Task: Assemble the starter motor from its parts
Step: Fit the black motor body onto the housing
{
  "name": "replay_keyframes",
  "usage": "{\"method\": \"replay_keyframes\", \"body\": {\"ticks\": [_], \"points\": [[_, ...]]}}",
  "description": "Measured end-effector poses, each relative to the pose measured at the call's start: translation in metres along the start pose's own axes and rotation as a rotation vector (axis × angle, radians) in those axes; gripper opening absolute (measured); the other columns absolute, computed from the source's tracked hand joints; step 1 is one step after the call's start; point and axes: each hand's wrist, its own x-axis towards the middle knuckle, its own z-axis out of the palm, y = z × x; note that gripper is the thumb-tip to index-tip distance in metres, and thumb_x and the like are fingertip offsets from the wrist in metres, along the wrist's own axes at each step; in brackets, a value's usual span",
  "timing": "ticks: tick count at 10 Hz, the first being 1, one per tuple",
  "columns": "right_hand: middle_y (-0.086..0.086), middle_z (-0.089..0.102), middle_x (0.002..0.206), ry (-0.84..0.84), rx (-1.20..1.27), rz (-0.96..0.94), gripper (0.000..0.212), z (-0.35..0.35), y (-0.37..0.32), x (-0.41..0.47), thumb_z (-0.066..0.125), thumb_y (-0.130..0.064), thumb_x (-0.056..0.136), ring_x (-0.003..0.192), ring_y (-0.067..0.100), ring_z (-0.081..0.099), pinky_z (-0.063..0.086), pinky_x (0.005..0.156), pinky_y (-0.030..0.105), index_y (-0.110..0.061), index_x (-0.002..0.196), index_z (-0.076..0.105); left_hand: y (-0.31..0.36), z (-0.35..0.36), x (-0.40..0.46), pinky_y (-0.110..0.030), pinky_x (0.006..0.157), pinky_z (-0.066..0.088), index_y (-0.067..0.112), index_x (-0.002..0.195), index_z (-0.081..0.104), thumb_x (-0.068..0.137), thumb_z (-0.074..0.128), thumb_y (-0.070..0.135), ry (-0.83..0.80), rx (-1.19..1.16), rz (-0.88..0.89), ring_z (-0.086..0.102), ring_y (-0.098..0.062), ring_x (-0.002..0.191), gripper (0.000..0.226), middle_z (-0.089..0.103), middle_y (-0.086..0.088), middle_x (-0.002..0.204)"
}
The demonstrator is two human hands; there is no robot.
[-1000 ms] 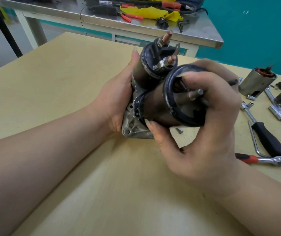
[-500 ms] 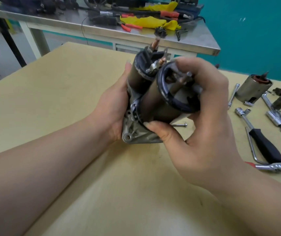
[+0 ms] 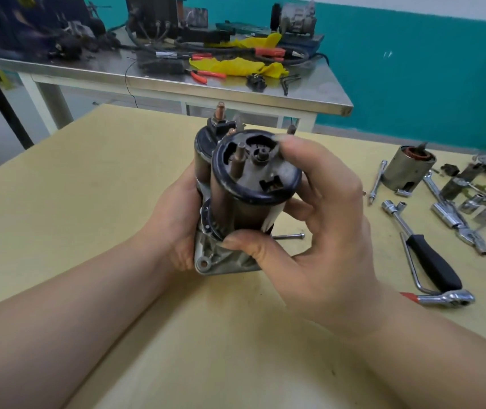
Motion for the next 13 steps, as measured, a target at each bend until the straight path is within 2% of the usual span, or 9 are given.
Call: {"method": "replay_keyframes", "body": {"ticks": [1,3,5,6,8,9,10,11,13], "points": [[-0.014,0.045,0.147,0.006,0.009,0.031,0.081,0.0,-0.001,0.002,0.087,-0.017,0.085,0.14,0.026,0.053,0.055,0.102,0.049,-0.022,0.149,0.037,-0.001,-0.008,-0.001,-0.02,0.05,0.058,0.041,0.051,0.079,0.117,0.037,0.023,0.179,0.095,-0.025,0.072,0.002,0.054,0.08,0.075,0.017,0.063],[0.01,0.051,0.144,-0.031,-0.157,0.046,0.071,-0.004,-0.004,0.006,0.082,-0.02,0.088,0.133,0.023,0.055,0.06,0.09,0.039,-0.02,0.147,0.042,0.007,0.007,-0.004,-0.045,0.094,0.063,0.009,0.126,0.078,0.114,0.044,0.048,0.056,-0.144,-0.154,0.073,-0.034,0.123,0.054,0.073,-0.019,0.136],[0.006,0.04,0.157,-0.064,-0.115,0.167,0.075,-0.007,0.005,0.004,0.069,-0.024,0.098,0.147,0.027,0.044,0.051,0.108,0.052,-0.027,0.16,0.027,0.011,0.009,-0.005,-0.047,0.081,0.065,0.009,0.135,0.073,0.108,0.038,0.072,0.056,-0.189,-0.283,0.077,-0.037,0.1,0.077,0.075,-0.02,0.128],[0.017,0.011,0.171,-0.062,-0.095,0.159,0.075,-0.008,0.013,0.004,0.067,-0.025,0.1,0.158,0.037,0.021,0.044,0.112,0.062,-0.024,0.16,0.022,0.014,0.013,-0.005,-0.049,0.086,0.065,0.014,0.15,0.064,0.105,0.039,0.078,0.078,-0.196,-0.332,0.074,-0.037,0.107,0.082,0.067,-0.018,0.146],[0.034,-0.004,0.159,-0.174,-0.266,-0.087,0.097,-0.01,0.012,0.014,0.088,-0.042,0.08,0.161,0.025,-0.003,0.026,0.127,0.043,-0.003,0.15,0.035,0.016,0.019,-0.01,-0.055,0.127,0.035,0.019,0.155,0.059,0.104,0.038,0.077,0.103,-0.317,-0.393,0.054,-0.036,0.147,0.08,0.059,-0.015,0.157],[0.039,-0.013,0.161,-0.223,-0.262,-0.025,0.111,-0.011,0.006,0.019,0.094,-0.053,0.068,0.159,0.043,-0.007,0.028,0.125,0.055,-0.004,0.151,0.038,0.018,0.017,-0.017,-0.057,0.118,0.047,0.01,0.149,0.064,0.104,0.044,0.073,0.073,-0.375,-0.368,0.063,-0.039,0.137,0.08,0.067,-0.02,0.146],[0.039,-0.023,0.161,-0.318,-0.338,0.048,0.117,-0.018,-0.004,0.024,0.093,-0.058,0.067,0.159,0.041,-0.011,0.02,0.13,0.046,-0.008,0.156,0.037,0.023,0.018,-0.022,-0.059,0.109,0.054,0.006,0.146,0.065,0.102,0.05,0.07,0.045,-0.373,-0.344,0.068,-0.039,0.131,0.079,0.07,-0.021,0.141],[0.03,-0.024,0.166,-0.381,-0.406,0.075,0.101,-0.022,-0.015,0.029,0.09,-0.047,0.076,0.162,0.029,0.005,0.029,0.126,0.032,-0.017,0.158,0.04,0.026,0.023,-0.025,-0.056,0.117,0.047,0.007,0.149,0.063,0.104,0.052,0.066,0.039,-0.379,-0.337,0.063,-0.036,0.138,0.075,0.066,-0.018,0.147],[0.031,-0.007,0.168,-0.232,-0.342,0.047,0.074,-0.024,-0.032,0.038,0.096,-0.026,0.071,0.152,0.021,0.037,0.044,0.115,0.032,-0.013,0.137,0.064,0.031,0.015,-0.028,-0.052,0.099,0.062,0.0,0.13,0.075,0.106,0.05,0.064,-0.096,-0.354,-0.287,0.077,-0.036,0.111,0.073,0.076,-0.021,0.125]]}}
